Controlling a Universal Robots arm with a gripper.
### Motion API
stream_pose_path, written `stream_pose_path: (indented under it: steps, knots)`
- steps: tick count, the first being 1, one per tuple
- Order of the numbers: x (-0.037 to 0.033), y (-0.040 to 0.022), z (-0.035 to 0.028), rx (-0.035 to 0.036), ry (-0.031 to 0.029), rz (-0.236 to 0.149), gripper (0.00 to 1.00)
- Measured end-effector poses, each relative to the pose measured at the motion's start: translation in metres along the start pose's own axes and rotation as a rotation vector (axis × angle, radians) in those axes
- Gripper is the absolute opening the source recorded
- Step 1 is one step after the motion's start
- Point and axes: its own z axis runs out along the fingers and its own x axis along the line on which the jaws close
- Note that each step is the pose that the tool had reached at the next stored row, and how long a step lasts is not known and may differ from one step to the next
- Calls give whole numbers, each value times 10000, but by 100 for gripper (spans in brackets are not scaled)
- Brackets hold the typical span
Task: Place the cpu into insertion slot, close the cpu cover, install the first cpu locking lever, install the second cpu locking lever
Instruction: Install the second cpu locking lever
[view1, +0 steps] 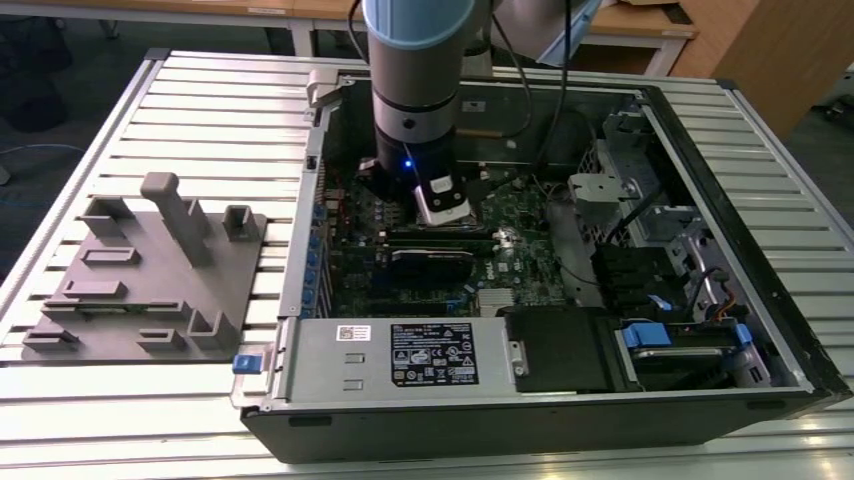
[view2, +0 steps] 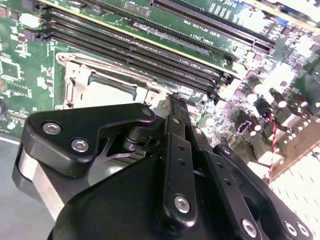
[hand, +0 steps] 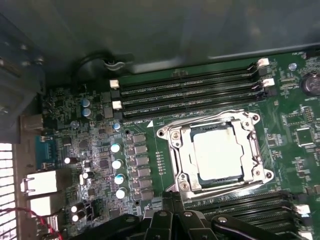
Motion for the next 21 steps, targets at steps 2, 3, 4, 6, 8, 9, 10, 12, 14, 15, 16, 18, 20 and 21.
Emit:
stream_pose_path:
  steps: [2,3,4,6,8,9,10,12,14,15,16,18,20,21]
  knots:
    - [0,1,-4,-2,-1,0,10]
    - [0,1,-5,-4,-1,0,10]
    - [0,1,-6,-2,-1,0,10]
    - [0,1,-8,-1,0,0,10]
    - [-18,5,-8,3,1,4,10]
    - [-36,9,-7,2,0,8,10]
    - [-59,14,-6,1,0,10,10]
    - [-118,25,-3,1,1,16,10]
    - [-185,38,0,2,3,21,10]
    - [-219,44,2,2,4,23,10]
    - [-255,51,4,2,5,26,10]
    - [-321,63,6,3,8,30,10]
    - [-386,75,10,4,10,35,10]
    - [-408,83,11,6,11,36,10]
